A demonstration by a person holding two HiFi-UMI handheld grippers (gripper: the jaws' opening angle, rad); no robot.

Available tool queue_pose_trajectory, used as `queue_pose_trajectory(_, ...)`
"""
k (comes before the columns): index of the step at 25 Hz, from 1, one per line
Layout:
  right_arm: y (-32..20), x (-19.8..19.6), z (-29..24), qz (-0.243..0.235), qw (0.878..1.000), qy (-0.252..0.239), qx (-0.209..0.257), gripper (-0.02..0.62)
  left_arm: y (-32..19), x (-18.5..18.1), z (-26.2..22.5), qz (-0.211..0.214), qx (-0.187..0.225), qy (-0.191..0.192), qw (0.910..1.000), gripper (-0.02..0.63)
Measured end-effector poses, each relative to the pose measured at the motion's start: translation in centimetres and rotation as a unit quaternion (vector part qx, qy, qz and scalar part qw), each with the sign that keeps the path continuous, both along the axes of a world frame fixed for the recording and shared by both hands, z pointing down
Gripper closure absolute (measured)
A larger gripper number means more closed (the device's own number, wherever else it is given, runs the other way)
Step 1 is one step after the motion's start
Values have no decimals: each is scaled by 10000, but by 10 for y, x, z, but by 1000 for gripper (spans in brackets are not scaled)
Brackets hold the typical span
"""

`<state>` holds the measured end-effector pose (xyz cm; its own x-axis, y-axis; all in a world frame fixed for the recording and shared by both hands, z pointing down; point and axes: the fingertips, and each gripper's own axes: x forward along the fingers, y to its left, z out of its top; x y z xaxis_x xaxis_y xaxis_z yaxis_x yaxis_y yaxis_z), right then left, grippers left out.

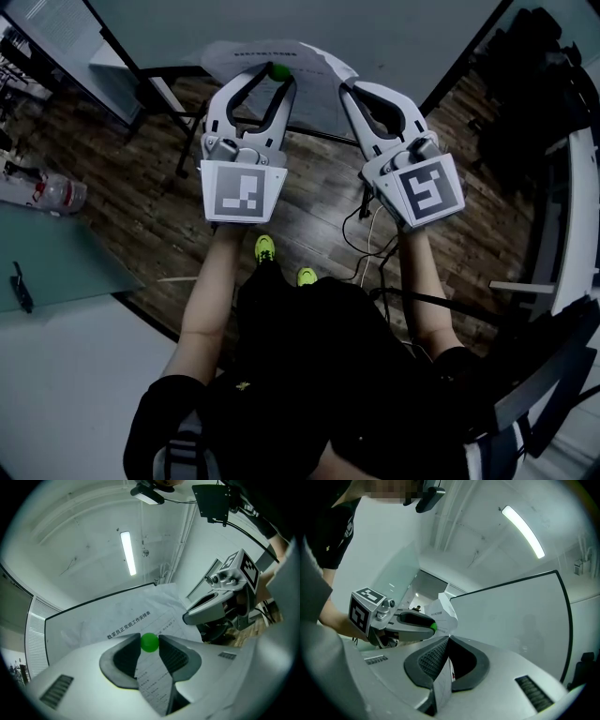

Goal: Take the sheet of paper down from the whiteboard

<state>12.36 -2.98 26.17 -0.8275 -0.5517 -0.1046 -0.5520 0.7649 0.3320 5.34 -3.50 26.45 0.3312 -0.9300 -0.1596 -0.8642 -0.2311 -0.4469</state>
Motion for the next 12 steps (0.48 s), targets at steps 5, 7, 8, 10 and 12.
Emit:
queue_pose_trajectory(5, 0, 10, 3, -74, 10000, 54, -36, 568, 0, 12, 2, -41, -11, 25, 10000, 476)
queue_pose_trajectory(7, 0, 12, 1, -68, 10000, 58, -43, 568, -1, 14, 2, -36, -22, 22, 10000, 476)
queue_pose_trajectory(8, 0, 13, 1, -63, 10000, 59, -39, 568, 0, 15, 1, -28, -17, 25, 10000, 476)
queue_pose_trajectory(10, 1, 16, 1, -67, 10000, 53, -23, 568, 1, 18, 1, -17, -1, 26, 10000, 476)
queue_pose_trajectory(12, 3, 20, 2, -79, 10000, 40, -16, 568, 3, 23, 2, -18, -2, 13, 10000, 476)
